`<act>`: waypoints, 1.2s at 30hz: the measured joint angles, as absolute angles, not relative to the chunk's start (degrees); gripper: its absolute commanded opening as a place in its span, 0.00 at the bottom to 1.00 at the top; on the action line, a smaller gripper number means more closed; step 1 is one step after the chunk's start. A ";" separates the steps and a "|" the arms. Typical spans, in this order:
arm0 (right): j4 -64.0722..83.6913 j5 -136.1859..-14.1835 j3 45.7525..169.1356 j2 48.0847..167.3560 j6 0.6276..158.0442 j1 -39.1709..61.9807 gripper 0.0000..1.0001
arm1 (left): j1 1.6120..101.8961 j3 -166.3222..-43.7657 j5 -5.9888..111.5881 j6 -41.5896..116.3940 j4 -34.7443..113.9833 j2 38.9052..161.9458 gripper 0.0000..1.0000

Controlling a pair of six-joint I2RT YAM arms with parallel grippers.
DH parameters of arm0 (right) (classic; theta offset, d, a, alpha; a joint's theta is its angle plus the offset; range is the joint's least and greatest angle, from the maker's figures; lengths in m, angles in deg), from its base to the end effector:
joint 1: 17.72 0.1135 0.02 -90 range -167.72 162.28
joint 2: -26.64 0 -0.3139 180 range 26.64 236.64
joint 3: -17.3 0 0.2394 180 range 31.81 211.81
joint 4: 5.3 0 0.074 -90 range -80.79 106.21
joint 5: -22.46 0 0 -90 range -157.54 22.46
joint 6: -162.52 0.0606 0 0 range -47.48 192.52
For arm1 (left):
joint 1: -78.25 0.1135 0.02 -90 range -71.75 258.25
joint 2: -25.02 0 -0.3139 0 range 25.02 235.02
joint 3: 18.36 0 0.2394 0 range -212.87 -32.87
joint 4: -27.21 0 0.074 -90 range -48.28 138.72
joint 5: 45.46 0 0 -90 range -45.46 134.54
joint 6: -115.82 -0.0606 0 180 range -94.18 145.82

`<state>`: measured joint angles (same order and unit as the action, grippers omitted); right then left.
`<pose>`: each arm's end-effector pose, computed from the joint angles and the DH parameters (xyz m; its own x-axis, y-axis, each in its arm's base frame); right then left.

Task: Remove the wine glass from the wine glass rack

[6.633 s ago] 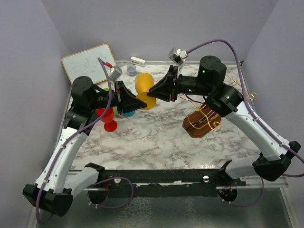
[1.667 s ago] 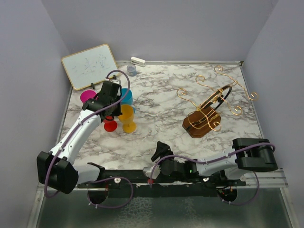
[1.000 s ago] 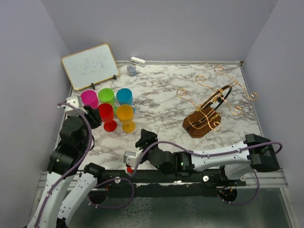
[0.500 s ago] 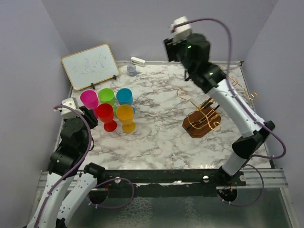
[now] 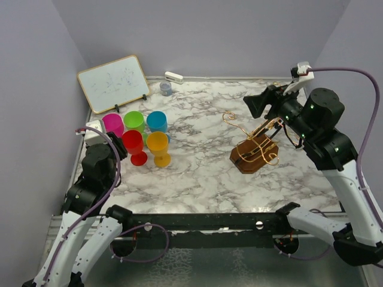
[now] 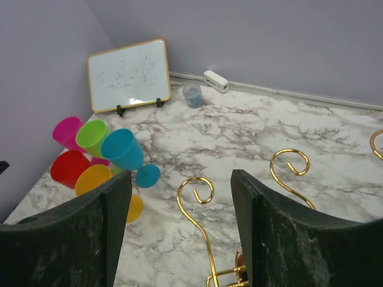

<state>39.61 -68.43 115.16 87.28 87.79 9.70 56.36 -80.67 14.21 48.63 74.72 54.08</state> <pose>0.1683 0.0884 0.5139 -0.2395 0.1724 -0.9555 -0.4261 0.8656 0.2630 0.0747 0.0030 0.3661 -0.1594 -0.2966 -0.9416 -0.2106 0.9421 -0.2611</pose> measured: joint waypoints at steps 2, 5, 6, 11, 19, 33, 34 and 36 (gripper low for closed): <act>39.61 -70.09 112.65 83.76 88.27 9.65 0.68 | 56.36 -80.64 14.82 48.56 74.69 54.25 0.39; 39.69 -71.64 111.71 81.23 88.55 9.65 0.68 | 56.36 -80.64 15.61 48.41 74.69 54.30 0.39; 39.67 -71.97 111.69 80.72 88.53 9.65 0.68 | 56.36 -80.64 15.79 48.39 74.67 54.30 0.39; 39.63 -72.89 110.24 79.52 88.58 9.65 0.68 | 56.36 -80.64 16.31 48.39 74.63 54.23 0.39; 39.58 -73.00 107.31 78.21 89.30 9.65 0.69 | 55.80 -80.62 17.05 48.39 74.50 54.21 0.39; 35.98 -73.37 101.44 75.83 89.47 9.65 0.69 | 55.62 -80.56 17.12 48.39 74.32 54.23 0.39; 35.58 -73.39 101.06 75.68 89.71 9.65 0.69 | 55.62 -80.51 17.12 48.39 74.30 54.23 0.39; 34.69 -73.39 100.30 75.19 90.08 9.65 0.68 | 55.62 -80.34 17.12 48.39 74.28 54.23 0.39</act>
